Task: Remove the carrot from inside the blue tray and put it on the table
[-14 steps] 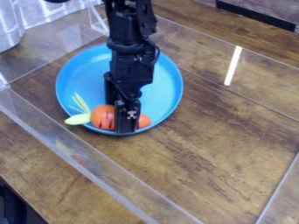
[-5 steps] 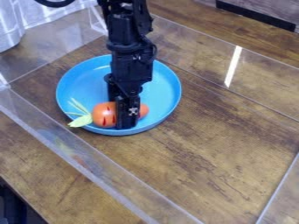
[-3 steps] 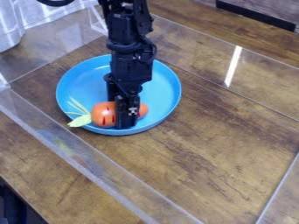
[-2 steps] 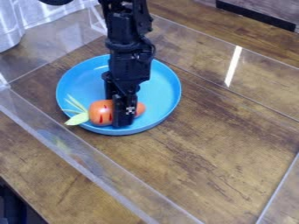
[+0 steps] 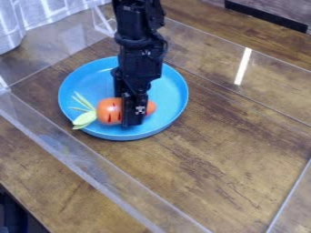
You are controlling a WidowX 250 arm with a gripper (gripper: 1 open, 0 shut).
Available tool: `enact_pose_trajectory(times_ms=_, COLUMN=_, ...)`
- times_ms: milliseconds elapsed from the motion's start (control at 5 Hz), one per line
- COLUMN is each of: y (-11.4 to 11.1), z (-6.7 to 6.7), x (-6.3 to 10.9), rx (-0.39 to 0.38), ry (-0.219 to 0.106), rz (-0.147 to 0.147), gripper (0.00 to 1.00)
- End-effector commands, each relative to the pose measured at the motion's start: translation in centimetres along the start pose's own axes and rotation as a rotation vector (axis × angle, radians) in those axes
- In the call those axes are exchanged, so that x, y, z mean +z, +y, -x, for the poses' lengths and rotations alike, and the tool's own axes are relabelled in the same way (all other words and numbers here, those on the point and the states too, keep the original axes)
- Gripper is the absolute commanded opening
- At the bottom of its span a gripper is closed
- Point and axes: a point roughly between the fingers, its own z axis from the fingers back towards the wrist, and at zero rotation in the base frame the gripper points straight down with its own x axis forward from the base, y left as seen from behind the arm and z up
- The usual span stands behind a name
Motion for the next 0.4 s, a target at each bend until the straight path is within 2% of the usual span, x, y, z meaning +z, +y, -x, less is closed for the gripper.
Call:
enact_pose_trajectory(times_ms=0, y=0.25, z=-1.02, x=3.86, rx=-0.024, ry=-0.074, rz=-0.084, gripper=0.0)
enact_pose_trajectory(times_ms=200, y=0.09, z=-1.08, x=4.16, rx=-0.032, ry=-0.07, rz=-0.089, gripper=0.0)
